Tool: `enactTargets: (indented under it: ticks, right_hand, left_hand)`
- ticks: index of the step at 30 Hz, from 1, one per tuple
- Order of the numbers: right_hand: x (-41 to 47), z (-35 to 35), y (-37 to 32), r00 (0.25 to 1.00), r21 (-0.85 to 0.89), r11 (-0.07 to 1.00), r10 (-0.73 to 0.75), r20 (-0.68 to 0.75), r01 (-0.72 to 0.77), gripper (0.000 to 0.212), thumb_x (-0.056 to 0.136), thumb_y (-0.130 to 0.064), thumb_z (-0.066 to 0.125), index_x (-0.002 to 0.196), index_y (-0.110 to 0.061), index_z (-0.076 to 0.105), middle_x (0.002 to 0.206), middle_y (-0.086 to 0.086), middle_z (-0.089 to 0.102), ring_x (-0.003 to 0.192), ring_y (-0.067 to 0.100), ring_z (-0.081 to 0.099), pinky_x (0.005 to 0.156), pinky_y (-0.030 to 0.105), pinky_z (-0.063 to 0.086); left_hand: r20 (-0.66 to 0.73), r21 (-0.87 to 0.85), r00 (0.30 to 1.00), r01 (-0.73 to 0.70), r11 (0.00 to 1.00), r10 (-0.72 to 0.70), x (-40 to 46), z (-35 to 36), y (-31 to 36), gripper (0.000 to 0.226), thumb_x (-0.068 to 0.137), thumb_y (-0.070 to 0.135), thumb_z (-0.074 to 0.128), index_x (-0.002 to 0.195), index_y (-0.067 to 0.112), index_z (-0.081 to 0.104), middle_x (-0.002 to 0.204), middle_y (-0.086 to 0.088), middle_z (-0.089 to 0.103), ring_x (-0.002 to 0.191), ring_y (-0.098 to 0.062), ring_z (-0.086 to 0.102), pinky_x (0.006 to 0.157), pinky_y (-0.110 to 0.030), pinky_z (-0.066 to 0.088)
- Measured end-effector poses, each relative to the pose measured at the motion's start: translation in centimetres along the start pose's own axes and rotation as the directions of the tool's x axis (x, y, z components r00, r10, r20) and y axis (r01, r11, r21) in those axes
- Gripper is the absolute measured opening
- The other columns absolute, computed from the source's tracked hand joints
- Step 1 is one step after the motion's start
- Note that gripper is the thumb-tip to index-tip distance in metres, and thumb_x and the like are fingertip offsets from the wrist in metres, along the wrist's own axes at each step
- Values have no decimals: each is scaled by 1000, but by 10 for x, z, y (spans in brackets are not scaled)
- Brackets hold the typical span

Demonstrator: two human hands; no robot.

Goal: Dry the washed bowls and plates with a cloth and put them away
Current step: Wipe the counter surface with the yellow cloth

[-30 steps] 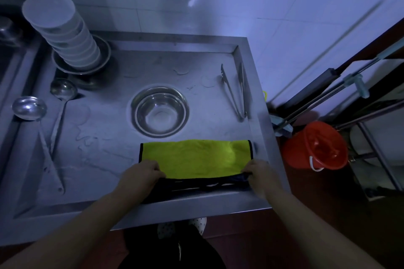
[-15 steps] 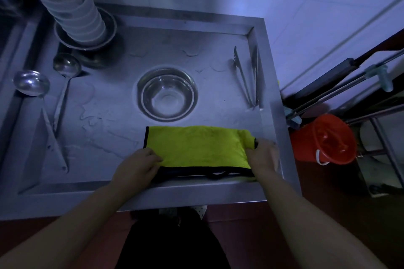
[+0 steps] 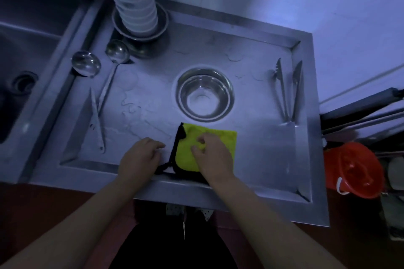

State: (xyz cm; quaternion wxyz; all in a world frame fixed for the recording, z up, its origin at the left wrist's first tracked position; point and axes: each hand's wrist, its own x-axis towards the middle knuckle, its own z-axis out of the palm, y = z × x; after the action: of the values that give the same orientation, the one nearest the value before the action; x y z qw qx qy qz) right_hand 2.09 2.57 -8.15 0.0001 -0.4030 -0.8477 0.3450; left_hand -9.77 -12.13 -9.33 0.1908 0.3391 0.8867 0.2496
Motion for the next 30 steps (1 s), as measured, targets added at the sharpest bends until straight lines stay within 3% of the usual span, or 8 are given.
enactTargets:
  ticks: [3,6,8,10,15,20,25,30]
  right_hand:
    - [11,5,25,940,-273,903,-342,8,331,29,79,-10,66,107,-10,69,117,17,62,108,38,59,89,45,50]
    - [28,15,52,780,-501,603,-538,319,621,51,84,-38,64,133,-26,56,147,14,43,135,37,38,108,59,29]
    - [37,21,64,741,-513,538,-534,407,669,57,89,-54,46,142,-31,43,152,8,33,140,35,30,111,61,21]
    - [42,22,75,753,-514,552,-525,397,656,59,90,-57,37,144,-33,38,154,6,30,142,33,25,114,58,17]
    - [56,4,104,883,-569,680,-410,227,462,61,91,-56,35,147,-33,32,157,5,22,146,31,16,113,56,14]
    - [100,-18,115,965,-615,748,-239,104,252,65,89,-57,29,149,-31,26,159,5,17,147,30,13,115,56,12]
    - [167,-45,126,981,-637,752,-192,34,170,70,88,-60,16,151,-31,17,161,4,8,148,27,3,116,53,2]
    - [237,-64,136,969,-639,742,-244,23,202,68,90,-59,21,152,-31,15,161,3,6,148,26,2,117,53,3]
  left_hand:
    - [-35,-19,999,37,999,-38,-1,-2,-9,22,83,0,60,101,7,70,96,-11,66,86,-31,62,74,-35,47]
    - [-41,-47,999,19,999,-21,1,3,-9,22,83,7,54,99,8,70,95,-10,66,86,-30,62,74,-35,48]
    - [-28,-55,1000,6,998,-8,5,9,-8,27,80,11,50,98,8,70,93,-10,66,85,-30,62,73,-33,48]
    - [-13,-65,1000,5,998,-6,11,16,-6,26,80,9,52,98,8,70,93,-10,66,86,-31,62,74,-33,48]
    - [31,-99,999,-40,994,43,30,35,12,25,80,-3,64,100,10,71,93,-8,66,90,-28,62,74,-27,44]
    - [47,-102,995,-83,991,88,62,46,26,25,85,3,60,106,13,69,101,-5,64,97,-25,60,78,-30,47]
    - [17,-65,993,-113,991,115,91,52,37,25,82,2,63,104,13,70,102,-7,66,97,-28,60,78,-32,47]
    - [20,4,988,-153,988,153,105,67,40,29,73,-3,69,98,12,73,96,-8,68,88,-32,63,74,-33,50]
